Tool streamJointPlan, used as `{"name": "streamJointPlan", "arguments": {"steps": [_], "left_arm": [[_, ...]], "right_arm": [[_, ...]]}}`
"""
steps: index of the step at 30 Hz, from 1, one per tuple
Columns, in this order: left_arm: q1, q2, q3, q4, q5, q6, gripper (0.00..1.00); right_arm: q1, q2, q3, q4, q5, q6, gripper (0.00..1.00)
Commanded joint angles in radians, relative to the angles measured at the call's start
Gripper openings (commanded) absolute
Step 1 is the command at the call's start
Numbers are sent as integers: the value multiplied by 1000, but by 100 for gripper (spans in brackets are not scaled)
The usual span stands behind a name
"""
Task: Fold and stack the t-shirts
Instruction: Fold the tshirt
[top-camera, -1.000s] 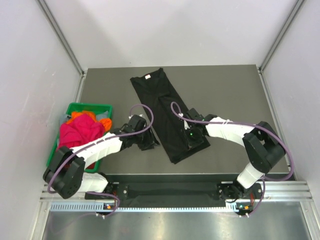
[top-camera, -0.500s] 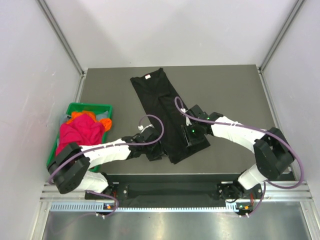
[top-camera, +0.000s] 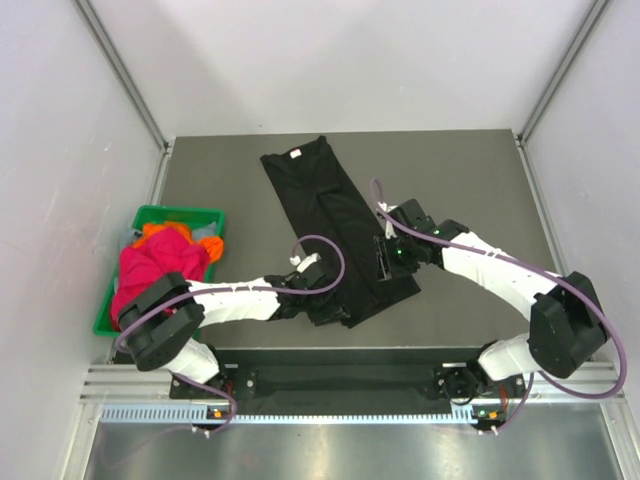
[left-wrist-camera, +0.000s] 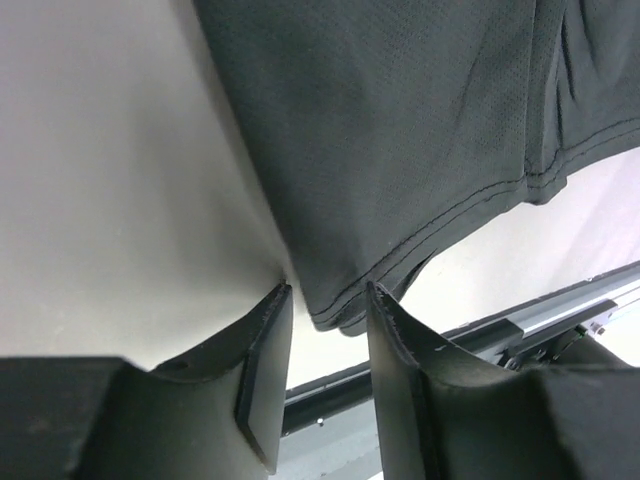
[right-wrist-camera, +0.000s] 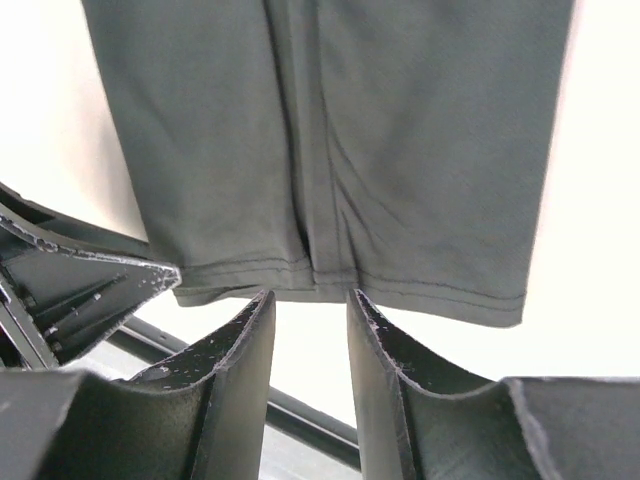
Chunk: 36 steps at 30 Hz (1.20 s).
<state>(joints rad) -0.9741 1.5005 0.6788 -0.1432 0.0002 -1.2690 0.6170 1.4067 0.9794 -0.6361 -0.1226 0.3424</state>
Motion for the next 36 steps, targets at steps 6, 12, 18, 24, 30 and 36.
{"name": "streamJointPlan", "arguments": {"steps": [6,12,18,24,30,36], "left_arm": [[-20,63,56,-13,-42,-24,29],[-32,76,80,-58,-37,-21,0],[-40,24,73,-179,-60,5,0],[-41,-60,-4,-289,-69,37,0],[-40,-137,-73,-375,-62,86,0],[-35,-265,-172,-429,-65,109,0]], "right_arm": [[-48,-58,-44,15,-18,-20,35],[-62,-81,-59,13,-22,-17,35],[-62,-118,-91,18,-29,7,35],[-62,-155,-148,50,-54,69,35],[-59,-198,-223,62,-38,141,34],[-37,-241,-334,139,-83,227,34]]}}
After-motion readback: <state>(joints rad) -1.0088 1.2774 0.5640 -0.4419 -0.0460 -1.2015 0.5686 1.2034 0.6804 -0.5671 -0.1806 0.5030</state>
